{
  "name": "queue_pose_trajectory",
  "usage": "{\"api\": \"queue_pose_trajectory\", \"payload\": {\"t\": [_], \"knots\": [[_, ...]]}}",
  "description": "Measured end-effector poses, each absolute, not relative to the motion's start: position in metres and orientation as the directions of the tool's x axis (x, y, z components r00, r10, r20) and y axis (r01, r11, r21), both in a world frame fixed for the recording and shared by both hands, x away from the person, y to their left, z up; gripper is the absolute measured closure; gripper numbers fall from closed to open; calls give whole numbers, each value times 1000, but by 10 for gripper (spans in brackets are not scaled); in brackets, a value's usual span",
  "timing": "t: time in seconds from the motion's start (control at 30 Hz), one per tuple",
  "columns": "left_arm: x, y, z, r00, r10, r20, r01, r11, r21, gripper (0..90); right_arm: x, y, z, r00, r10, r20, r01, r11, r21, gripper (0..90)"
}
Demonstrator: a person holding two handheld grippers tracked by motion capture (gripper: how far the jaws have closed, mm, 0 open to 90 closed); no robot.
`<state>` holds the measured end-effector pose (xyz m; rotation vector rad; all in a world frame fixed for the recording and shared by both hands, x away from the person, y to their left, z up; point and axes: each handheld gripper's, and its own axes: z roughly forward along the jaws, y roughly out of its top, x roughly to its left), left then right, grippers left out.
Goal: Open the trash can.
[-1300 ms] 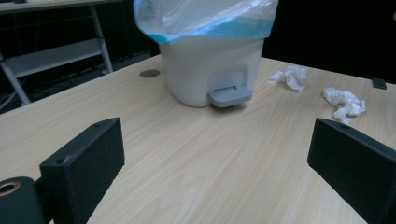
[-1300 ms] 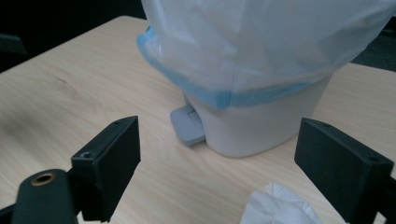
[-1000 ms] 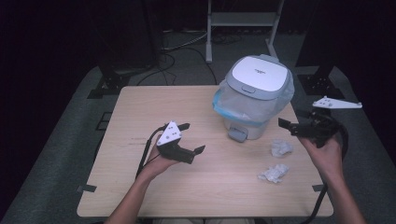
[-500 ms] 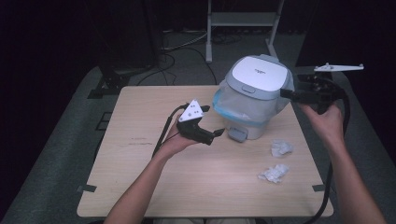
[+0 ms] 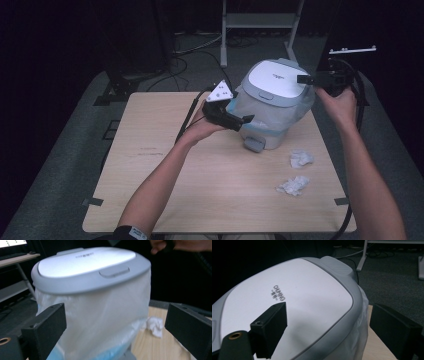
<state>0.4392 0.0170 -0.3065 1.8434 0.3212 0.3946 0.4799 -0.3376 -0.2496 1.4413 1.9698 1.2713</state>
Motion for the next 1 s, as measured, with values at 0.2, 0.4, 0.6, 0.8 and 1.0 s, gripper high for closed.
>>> {"api": "queue_pose_trajectory", "payload": {"t": [0.2, 0.4, 0.6, 0.8, 1.0], "knots": [[452, 11, -302, 898, 428, 105, 33, -303, 953, 28, 502, -340, -260, -391, 882, 264, 577, 12, 816, 130], [455, 16, -302, 894, 436, 98, 46, -307, 951, 28, 516, -339, -268, -425, 840, 338, 585, -30, 810, 109], [452, 29, -305, 892, 438, 109, 47, -331, 942, 28, 520, -336, -271, -445, 823, 353, 582, -35, 813, 103], [446, 50, -311, 884, 451, 126, 38, -337, 941, 27, 522, -326, -275, -516, 779, 356, 563, -5, 826, 103], [433, 68, -314, 883, 449, 140, 24, -339, 940, 27, 523, -308, -276, -587, 728, 353, 551, 41, 833, 104]]}}
